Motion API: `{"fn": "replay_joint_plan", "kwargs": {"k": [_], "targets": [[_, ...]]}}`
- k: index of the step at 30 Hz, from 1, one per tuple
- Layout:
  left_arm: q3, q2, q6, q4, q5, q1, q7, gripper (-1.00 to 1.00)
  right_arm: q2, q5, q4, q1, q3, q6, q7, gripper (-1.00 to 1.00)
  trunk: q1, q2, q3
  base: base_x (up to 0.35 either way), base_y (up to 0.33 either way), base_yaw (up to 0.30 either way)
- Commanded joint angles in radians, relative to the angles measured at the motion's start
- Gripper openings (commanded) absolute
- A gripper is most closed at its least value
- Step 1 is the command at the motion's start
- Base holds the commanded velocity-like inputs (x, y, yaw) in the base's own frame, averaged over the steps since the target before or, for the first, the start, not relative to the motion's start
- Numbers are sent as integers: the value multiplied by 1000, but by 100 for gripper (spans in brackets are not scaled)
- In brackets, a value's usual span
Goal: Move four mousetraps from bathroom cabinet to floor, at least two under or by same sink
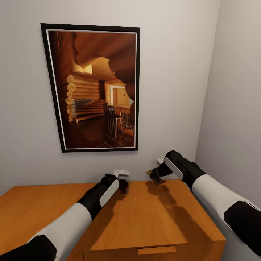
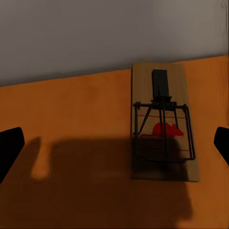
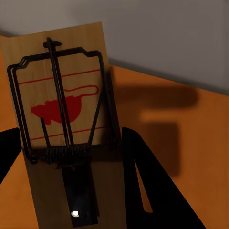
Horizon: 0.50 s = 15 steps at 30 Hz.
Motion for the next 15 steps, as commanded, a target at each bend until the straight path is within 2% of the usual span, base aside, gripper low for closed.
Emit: {"fn": "replay_joint_plan", "kwargs": {"k": [1,2,6,15], "targets": [[-3,-1,-5,5,-5,-1,-5,100,-1,-3,-1,-1,5,2,-1,-100,0,-1,-1,0,0,0],[-3,-5,-15,14,-31,-1,-26,100,-1,-3,1,-2,5,2,-1,-100,0,-1,-1,0,0,0],[-3,-12,-27,26,-65,-1,-52,100,-3,-3,2,-2,5,2,-1,-100,0,-1,-1,0,0,0],[-2,-18,-32,35,-81,0,-63,100,-10,-3,3,-1,6,2,-2,-100,0,-1,-1,0,0,0]]}}
